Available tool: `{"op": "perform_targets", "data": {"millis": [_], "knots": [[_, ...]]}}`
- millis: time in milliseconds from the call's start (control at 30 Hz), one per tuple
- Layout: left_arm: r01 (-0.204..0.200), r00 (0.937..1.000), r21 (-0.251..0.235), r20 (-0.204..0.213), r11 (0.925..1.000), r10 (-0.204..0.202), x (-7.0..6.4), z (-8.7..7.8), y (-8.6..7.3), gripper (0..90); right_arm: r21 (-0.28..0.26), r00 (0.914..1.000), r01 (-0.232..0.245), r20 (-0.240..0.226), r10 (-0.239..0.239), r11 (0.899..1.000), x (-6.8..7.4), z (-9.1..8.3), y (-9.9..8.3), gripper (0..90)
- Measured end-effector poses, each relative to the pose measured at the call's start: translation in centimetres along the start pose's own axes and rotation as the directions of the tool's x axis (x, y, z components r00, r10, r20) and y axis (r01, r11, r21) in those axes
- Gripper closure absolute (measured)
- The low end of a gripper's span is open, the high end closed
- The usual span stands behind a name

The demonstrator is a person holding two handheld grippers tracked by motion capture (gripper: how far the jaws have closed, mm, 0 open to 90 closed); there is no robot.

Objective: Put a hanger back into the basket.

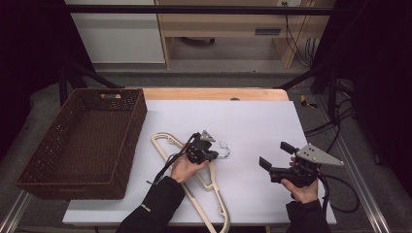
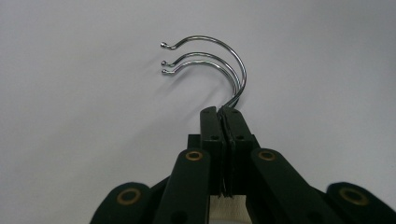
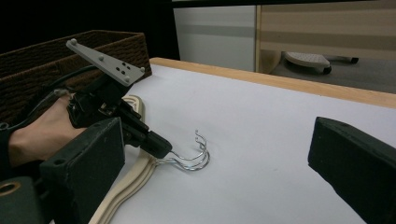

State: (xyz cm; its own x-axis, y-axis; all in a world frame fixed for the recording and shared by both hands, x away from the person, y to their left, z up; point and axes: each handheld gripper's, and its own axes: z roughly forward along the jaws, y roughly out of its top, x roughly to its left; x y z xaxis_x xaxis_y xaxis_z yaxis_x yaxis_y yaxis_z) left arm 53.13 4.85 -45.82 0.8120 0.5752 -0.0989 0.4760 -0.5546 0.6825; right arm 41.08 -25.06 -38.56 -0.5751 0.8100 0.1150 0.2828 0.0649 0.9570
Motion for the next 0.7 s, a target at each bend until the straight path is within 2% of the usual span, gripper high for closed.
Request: {"op": "perform_targets", "data": {"millis": [233,367,400,533,567,667,700], "knots": [[-0.017,0.9997,-0.035,-0.017,0.9992,0.017,-0.4,-1.2,0.2,88.4,0.006,0.9999,-0.007,-0.012,0.008,1.000,0.3,0.3,0.0,5.7],[-0.026,0.9995,-0.061,-0.019,0.9978,0.025,-0.8,-2.4,0.4,88.5,0.027,0.9992,-0.017,-0.035,0.018,0.999,0.8,0.9,-0.2,6.7],[-0.023,0.9995,-0.080,-0.025,0.9966,0.021,-1.0,-3.1,0.5,88.5,0.036,0.9984,-0.019,-0.053,0.021,0.999,1.2,1.5,-0.3,7.3],[-0.028,0.9994,-0.114,-0.025,0.9931,0.025,-1.2,-4.3,0.5,88.5,0.059,0.9966,-0.030,-0.074,0.035,0.998,2.0,2.2,-0.4,7.8],[-0.029,0.9993,-0.124,-0.026,0.9918,0.026,-1.3,-4.7,0.5,88.5,0.071,0.9944,-0.035,-0.097,0.042,0.997,2.7,2.8,-0.5,8.3],[-0.036,0.9990,-0.133,-0.031,0.9904,0.032,-1.4,-5.5,0.4,88.6,0.087,0.9923,-0.037,-0.115,0.047,0.996,3.3,3.3,-0.5,8.6],[-0.033,0.9992,-0.144,-0.028,0.9891,0.029,-1.4,-5.9,0.3,88.5,0.100,0.9891,-0.040,-0.137,0.054,0.994,4.0,3.8,-0.6,9.6]]}}
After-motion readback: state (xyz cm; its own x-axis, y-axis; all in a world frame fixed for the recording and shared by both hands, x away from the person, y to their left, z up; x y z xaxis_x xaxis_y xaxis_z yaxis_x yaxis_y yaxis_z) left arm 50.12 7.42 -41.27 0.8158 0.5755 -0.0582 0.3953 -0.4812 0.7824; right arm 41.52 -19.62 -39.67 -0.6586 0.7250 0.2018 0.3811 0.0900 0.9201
